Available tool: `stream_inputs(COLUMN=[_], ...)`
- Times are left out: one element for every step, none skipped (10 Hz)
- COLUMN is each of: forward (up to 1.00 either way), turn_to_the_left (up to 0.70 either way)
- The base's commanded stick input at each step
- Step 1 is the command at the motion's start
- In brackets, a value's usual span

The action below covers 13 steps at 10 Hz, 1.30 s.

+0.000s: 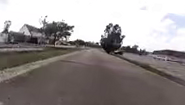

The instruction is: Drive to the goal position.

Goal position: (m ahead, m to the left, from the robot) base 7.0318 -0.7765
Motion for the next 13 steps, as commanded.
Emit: stream_inputs(forward=[0.70,0.70,0.70,0.70,0.70,0.70,0.70,0.70,0.70,0.70,0.70,0.70,0.70], turn_to_the_left=[0.00,0.00,-0.14,-0.35,-0.35,-0.35,-0.35,-0.35,-0.11,0.00,0.00,0.00,0.00])
